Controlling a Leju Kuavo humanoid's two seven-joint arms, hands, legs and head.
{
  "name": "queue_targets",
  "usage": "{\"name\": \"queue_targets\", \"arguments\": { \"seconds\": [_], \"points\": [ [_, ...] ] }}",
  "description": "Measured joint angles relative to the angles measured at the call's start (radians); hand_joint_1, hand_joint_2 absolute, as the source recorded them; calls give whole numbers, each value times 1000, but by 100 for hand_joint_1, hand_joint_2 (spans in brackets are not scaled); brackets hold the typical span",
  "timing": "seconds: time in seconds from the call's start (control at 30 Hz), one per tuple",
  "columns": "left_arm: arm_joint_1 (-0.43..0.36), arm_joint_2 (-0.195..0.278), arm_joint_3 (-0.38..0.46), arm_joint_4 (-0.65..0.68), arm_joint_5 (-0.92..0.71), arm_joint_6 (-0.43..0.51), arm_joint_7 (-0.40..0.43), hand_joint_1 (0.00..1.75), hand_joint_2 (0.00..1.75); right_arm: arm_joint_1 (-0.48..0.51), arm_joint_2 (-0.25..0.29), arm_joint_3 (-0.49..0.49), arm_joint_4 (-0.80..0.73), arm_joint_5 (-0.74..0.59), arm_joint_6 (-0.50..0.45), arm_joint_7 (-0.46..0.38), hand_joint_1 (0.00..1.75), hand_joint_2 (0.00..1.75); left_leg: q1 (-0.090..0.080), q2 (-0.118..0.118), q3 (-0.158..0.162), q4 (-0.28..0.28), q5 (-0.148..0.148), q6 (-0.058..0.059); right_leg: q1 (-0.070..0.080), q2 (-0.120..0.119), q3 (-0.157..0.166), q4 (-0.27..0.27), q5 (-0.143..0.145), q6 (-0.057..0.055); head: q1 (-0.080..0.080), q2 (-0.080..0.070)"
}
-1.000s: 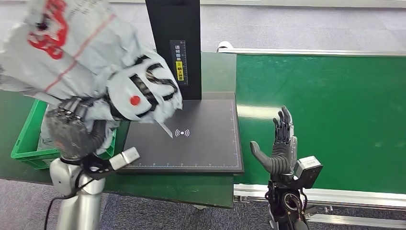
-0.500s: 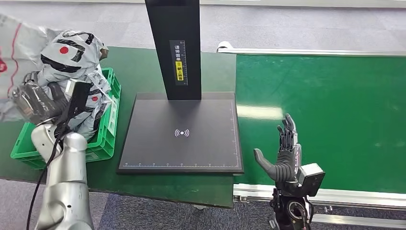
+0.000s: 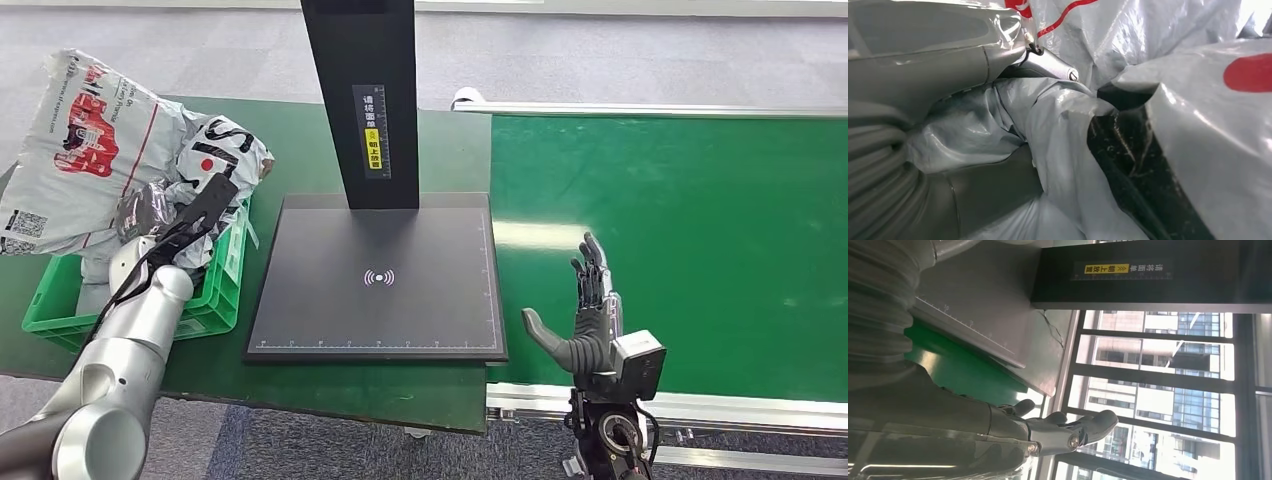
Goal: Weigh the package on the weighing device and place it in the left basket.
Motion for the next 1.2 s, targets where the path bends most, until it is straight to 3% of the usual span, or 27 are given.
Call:
{"name": "queue_targets", "arguments": {
  "seconds": [0.2, 0.37, 0.53, 0.77, 0.97, 1.17, 1.2],
  "points": [
    [-10, 16, -26, 32, 4, -17, -1, 175, 175, -14, 5, 1, 8, 1, 2, 1, 0, 175, 0, -1, 3, 0, 0, 0, 0, 0, 3, 0, 0, 0, 0, 0],
    [-13, 27, -29, 38, 50, -86, 14, 175, 175, -33, 6, 8, 19, 2, 18, 3, 0, 175, 0, -1, 5, 0, 0, -1, 0, 0, 6, 0, 0, 0, 0, 0],
    [-4, 53, -34, 55, 33, 9, 128, 175, 175, -47, 14, 18, 26, 2, 23, 18, 0, 175, 0, 4, 6, -1, 0, -1, 0, 3, 5, 0, 0, -1, 0, 0],
    [8, 80, -37, 71, 25, 27, 146, 175, 175, -47, 15, 18, 27, 2, 23, 22, 0, 175, 1, 4, 5, -1, 0, -1, 1, 3, 4, 1, 0, -1, 0, 0],
    [19, 110, -43, 81, -17, 73, 239, 175, 175, -48, 21, 18, 28, 2, 24, 25, 0, 175, 0, 6, 4, -1, 0, -1, 0, 5, 2, 1, 0, -1, 0, 0],
    [57, 150, -12, 80, 3, 97, 227, 175, 175, -47, 22, 18, 29, 5, 31, 34, 0, 175, 1, 6, 3, -1, 0, -1, 1, 5, 1, 1, 0, -1, 0, 0],
    [62, 153, -8, 78, 3, 94, 225, 163, 175, -47, 23, 18, 29, 6, 32, 34, 0, 175, 1, 6, 3, -1, 0, -1, 1, 5, 1, 1, 0, -1, 0, 0]
  ]
}}
